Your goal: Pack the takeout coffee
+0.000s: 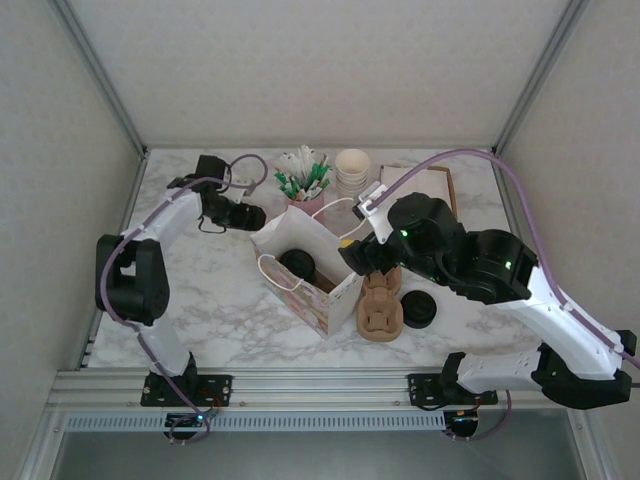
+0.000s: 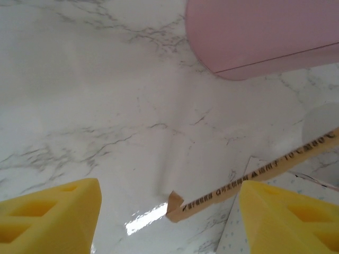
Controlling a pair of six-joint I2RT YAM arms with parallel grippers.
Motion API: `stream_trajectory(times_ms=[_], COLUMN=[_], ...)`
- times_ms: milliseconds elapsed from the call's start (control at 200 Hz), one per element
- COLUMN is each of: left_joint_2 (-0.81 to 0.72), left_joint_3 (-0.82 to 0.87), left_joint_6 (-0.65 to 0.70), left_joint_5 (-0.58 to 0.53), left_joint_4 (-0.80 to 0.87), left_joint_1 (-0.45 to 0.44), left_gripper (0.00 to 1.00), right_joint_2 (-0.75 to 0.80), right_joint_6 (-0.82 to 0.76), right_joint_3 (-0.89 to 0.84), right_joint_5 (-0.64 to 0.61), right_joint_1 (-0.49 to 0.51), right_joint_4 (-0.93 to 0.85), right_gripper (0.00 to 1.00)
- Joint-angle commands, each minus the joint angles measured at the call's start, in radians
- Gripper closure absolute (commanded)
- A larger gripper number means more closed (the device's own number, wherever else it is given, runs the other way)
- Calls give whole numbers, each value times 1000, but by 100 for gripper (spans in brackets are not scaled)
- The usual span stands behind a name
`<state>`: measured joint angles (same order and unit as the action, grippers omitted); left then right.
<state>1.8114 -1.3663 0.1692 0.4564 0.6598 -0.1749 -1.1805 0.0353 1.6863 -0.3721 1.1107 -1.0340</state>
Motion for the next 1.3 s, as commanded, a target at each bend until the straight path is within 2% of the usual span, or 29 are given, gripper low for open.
stream_trajectory(times_ms=[0,230,390,651,881,1001,1216,1291], left_joint_2=[62,93,133,10,-56,-24,45,62], left_joint_3=[-24,16,-3,23,45,54,38,44], left_joint_6=[62,90,86,56,58,73,72,70], left_joint_5=[133,209,190,77,125,116,34,44], left_joint_4=[-14,-44,-33,-92,-96,-93,-96,-110], left_joint_1=[0,-16,-23,-14,-16,-29,-55,-55], left_gripper=[31,30,32,32,31,28,27,28], right_joint_2=[4,13,7,23,21,15,10,13], right_joint_6=[-25,-21,-28,-17,-11,-11,-8,-8], right_joint_3=[-5,-25,-33,-49,-49,-50,-49,-57], right_joint_5=[8,8,12,14,16,18,20,24], right_joint_1=[6,6,6,5,7,6,5,6], right_joint_4=[29,23,27,22,15,16,15,21], right_gripper=[19,18,18,18,18,18,18,18])
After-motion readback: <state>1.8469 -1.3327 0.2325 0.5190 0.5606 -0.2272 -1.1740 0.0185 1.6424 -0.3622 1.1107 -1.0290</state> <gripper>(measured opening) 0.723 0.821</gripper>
